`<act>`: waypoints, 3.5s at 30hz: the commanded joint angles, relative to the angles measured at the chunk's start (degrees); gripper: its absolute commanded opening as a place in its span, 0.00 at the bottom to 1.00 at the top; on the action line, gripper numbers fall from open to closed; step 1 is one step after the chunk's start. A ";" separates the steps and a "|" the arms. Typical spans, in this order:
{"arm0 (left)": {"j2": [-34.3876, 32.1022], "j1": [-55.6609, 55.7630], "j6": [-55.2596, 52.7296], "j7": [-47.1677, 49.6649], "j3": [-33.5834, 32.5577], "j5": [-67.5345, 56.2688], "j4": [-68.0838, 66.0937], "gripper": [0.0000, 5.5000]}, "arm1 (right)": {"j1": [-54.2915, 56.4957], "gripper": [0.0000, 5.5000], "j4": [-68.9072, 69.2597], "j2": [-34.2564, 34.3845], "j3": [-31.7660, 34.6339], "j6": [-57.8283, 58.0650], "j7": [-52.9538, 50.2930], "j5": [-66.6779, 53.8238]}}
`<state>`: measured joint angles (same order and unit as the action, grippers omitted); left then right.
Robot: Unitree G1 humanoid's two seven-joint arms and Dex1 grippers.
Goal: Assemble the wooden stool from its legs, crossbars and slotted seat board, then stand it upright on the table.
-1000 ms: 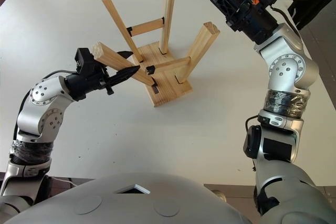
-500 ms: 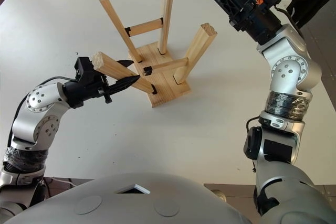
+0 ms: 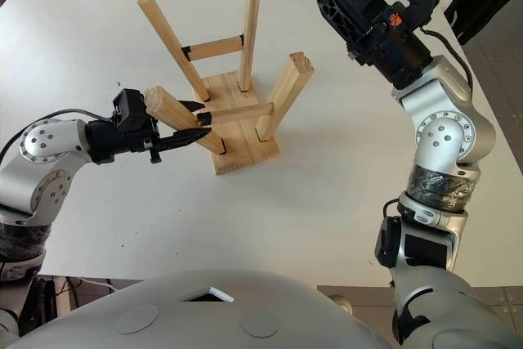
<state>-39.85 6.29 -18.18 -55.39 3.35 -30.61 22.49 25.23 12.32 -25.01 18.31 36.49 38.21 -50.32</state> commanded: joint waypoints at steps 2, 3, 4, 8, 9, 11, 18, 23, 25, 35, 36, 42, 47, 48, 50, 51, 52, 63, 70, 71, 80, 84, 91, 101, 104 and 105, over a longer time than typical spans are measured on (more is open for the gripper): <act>-1.00 -2.02 -3.97 2.60 -0.11 1.66 -0.10 0.37 | 6.79 0.65 12.51 -1.44 0.27 6.18 -9.44 -10.10; -0.80 -2.61 -4.20 3.48 -0.51 1.53 0.59 0.37 | 8.46 0.65 14.80 -1.84 0.56 7.10 -11.90 -13.13; -0.59 -3.37 -4.54 4.49 -0.89 1.39 1.45 0.37 | 10.55 0.65 16.56 -2.31 1.23 7.79 -15.17 -16.74; 0.52 -6.88 -7.09 9.96 -1.30 1.58 6.09 0.37 | 14.72 0.54 21.84 -2.62 -1.63 9.17 -25.56 -27.61; 0.86 -7.50 -8.15 11.88 -1.24 1.76 7.46 0.37 | 13.78 0.51 23.67 -2.89 -4.64 10.24 -26.66 -26.12; 1.47 -8.23 -9.84 15.16 -1.09 2.23 9.16 0.37 | 10.38 0.45 27.33 -4.41 -11.46 11.67 -26.48 -19.73; 5.05 -9.28 -12.45 22.05 0.61 3.46 11.47 0.37 | 1.62 0.23 31.27 -4.15 -31.52 10.50 -28.22 1.98; 7.29 -8.99 -13.70 24.74 2.37 4.12 12.43 0.37 | -3.23 0.08 26.46 -5.03 -42.98 5.02 -26.68 19.32; 7.85 -8.96 -14.13 25.38 2.85 4.36 12.53 0.37 | -4.51 0.03 24.98 -5.02 -43.81 3.72 -25.69 22.85; 7.90 -7.83 -17.11 25.63 2.81 4.04 13.18 0.37 | -5.31 0.00 23.10 -2.32 -40.81 1.43 -21.07 27.69; 7.83 -7.50 -17.83 25.73 2.90 3.97 13.35 0.37 | -7.23 0.00 22.59 -3.69 -42.41 0.83 -20.28 29.62; 7.53 -6.55 -23.09 26.61 2.85 2.45 15.55 0.37 | -10.43 0.00 24.46 -2.97 -44.15 2.80 -19.57 33.00; 6.24 -5.78 -25.50 25.68 2.56 1.72 15.64 0.37 | -7.33 0.00 24.99 -0.25 -39.43 4.19 -18.93 31.59; 5.87 -5.63 -25.80 25.46 2.49 1.65 15.40 0.37 | -6.55 0.00 25.05 0.16 -37.99 4.21 -18.75 31.08; 5.05 -5.43 -26.45 24.81 2.31 1.03 15.00 0.37 | -4.74 0.00 25.32 2.14 -34.07 4.47 -18.77 28.88; 4.71 -5.34 -26.69 24.55 2.20 0.77 14.80 0.37 | -3.33 0.00 25.40 3.06 -32.22 5.25 -18.99 27.59; 4.31 -5.44 -26.85 24.44 2.10 0.63 14.75 0.37 | -2.73 0.00 25.52 3.59 -31.42 5.74 -19.00 26.92; 3.39 -5.32 -26.51 24.71 1.65 0.02 14.04 0.37 | -12.03 0.00 20.99 2.05 -43.94 1.93 -16.30 36.59; 2.14 -6.21 -26.06 23.40 2.33 -0.04 13.07 0.37 | 6.51 0.00 19.13 8.09 -12.60 4.11 -19.18 13.77; 1.78 -6.10 -25.79 22.80 2.53 0.05 12.53 0.37 | 9.88 0.00 15.85 6.35 -8.08 3.66 -19.46 12.28; -4.04 -7.12 -17.83 11.46 1.70 0.29 6.50 0.37 | 4.66 0.00 -8.81 -8.86 -11.72 -10.39 -10.75 31.12; -4.06 -4.91 -13.82 7.54 2.77 0.60 3.13 0.37 | -5.21 0.00 0.38 -0.72 -25.45 -6.58 -6.43 28.22; -4.23 -3.74 -8.59 1.74 4.52 1.09 -0.86 0.37 | -8.98 0.00 16.76 6.80 -29.17 3.12 -3.26 13.74; -4.25 -8.72 -4.04 -0.34 1.28 -1.46 0.74 0.37 | -11.44 0.00 11.64 -2.45 -16.38 5.48 -6.69 18.95; -4.12 -9.56 -3.59 0.65 0.32 -1.33 -0.08 0.37 | -12.04 0.00 -0.90 -6.00 -8.88 -0.35 -10.02 24.51; -3.89 -9.45 -3.51 0.87 0.48 -1.29 -0.08 0.37 | -13.13 0.00 -2.01 -7.09 -7.31 -1.95 -10.17 25.59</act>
<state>-43.70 0.69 -18.29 -54.22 1.47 -33.84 25.40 14.17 15.86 -28.48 6.17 38.24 29.46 -28.41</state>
